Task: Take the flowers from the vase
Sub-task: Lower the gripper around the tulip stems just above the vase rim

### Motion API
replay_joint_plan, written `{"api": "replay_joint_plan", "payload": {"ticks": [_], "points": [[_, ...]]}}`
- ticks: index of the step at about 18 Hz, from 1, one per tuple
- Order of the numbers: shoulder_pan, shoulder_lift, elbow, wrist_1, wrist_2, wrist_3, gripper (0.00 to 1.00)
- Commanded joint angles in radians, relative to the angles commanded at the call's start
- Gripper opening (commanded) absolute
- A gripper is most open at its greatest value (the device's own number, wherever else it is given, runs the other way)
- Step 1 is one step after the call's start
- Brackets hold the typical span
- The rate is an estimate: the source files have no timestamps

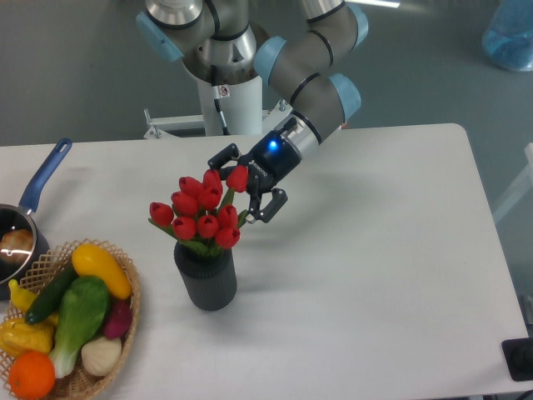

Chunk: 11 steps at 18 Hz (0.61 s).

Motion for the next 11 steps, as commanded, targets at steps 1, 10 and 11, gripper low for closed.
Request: {"api": "replay_joint_plan", "payload": {"ticks": [1,10,11], "points": [[-0.005,-0.002,0.000,0.002,0.000,0.000,1.00],[-0.011,-0.054,0.057,0.003,-0.003,0.003,1.00],[-0.011,-0.057,0.064,0.003,-0.003,0.002,1.00]]}}
